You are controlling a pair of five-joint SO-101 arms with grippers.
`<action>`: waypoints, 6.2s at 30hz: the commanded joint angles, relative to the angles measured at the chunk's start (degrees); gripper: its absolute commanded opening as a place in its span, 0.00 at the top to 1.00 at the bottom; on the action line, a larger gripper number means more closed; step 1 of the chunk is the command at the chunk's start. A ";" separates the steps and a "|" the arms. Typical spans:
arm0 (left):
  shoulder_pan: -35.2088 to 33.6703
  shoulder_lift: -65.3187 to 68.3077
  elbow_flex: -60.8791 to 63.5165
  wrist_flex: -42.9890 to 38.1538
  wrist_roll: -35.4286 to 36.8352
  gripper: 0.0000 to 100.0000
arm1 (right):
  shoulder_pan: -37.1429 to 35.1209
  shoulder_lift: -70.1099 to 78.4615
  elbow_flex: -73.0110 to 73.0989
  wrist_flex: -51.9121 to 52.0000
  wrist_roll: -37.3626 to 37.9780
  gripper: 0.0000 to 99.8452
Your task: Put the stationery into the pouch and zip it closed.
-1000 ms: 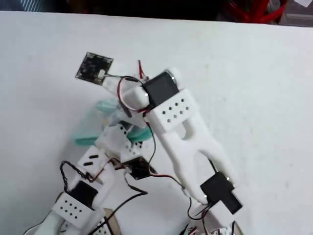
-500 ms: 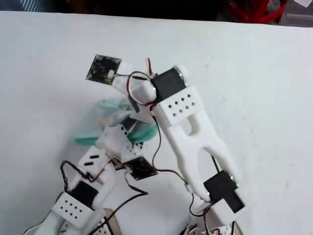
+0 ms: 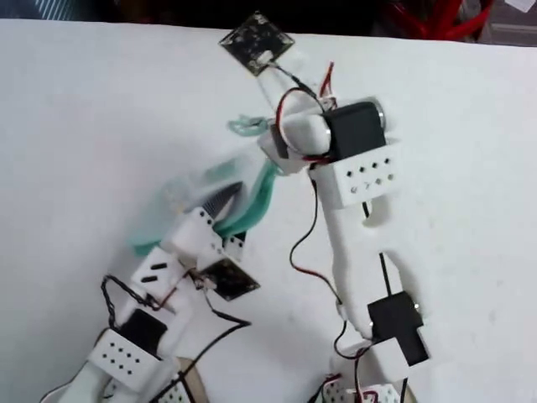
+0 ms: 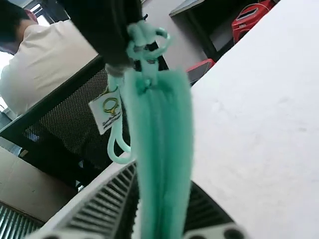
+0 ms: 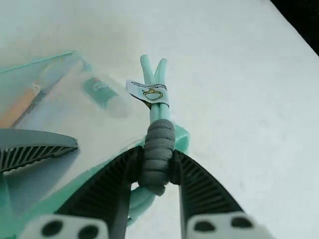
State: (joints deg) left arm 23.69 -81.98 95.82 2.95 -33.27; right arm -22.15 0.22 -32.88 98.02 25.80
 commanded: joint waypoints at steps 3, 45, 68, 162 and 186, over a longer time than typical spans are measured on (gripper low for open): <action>-1.98 -0.31 -9.76 5.54 8.44 0.98 | 5.41 -2.15 -2.02 -1.71 -0.35 0.98; -1.98 -0.40 -14.15 13.80 13.80 0.98 | 18.59 -2.07 56.44 -81.19 -0.79 0.98; -0.92 0.22 -18.02 7.47 -3.16 0.98 | 20.35 -43.38 50.20 -34.42 -16.62 0.68; -23.69 -4.26 -91.52 80.35 31.47 0.95 | 15.08 -73.71 9.23 0.48 -16.26 0.98; -22.46 -22.55 -66.90 76.31 29.45 0.89 | 27.65 -103.43 34.02 0.31 -21.63 0.98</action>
State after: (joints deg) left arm 0.57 -104.75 21.27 83.65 -3.47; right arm 6.15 -103.43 -6.24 98.37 6.46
